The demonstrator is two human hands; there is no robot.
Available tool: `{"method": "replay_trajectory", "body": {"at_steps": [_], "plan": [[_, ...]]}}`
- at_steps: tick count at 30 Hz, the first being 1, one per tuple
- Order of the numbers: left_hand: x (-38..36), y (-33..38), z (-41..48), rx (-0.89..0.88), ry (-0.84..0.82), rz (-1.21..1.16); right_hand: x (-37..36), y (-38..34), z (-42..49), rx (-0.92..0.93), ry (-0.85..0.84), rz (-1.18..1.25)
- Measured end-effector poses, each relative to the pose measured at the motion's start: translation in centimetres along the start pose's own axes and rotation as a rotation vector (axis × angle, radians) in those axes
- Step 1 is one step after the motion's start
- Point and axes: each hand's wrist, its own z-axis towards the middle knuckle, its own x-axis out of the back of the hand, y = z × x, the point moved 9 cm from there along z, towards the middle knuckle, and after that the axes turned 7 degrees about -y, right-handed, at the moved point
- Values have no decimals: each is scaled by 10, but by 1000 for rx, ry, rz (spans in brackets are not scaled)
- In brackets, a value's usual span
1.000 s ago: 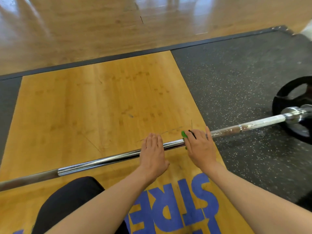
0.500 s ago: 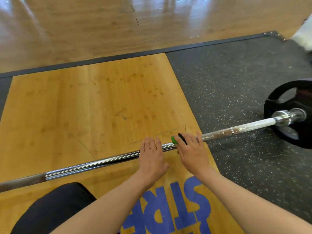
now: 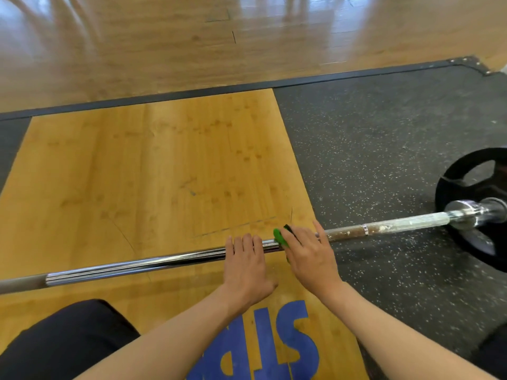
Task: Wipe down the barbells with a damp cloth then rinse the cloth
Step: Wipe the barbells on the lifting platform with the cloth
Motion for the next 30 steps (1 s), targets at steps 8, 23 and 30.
{"method": "replay_trajectory", "body": {"at_steps": [8,23,30], "plan": [[0,1,7,58,57,-55,-16,-21,27,-191,-92,70],[-1,14,17,64,38,7,-7,-6,28,-258,-7,70],[-1,16,16,59,79,54,7,23,-2,35,58,45]]}}
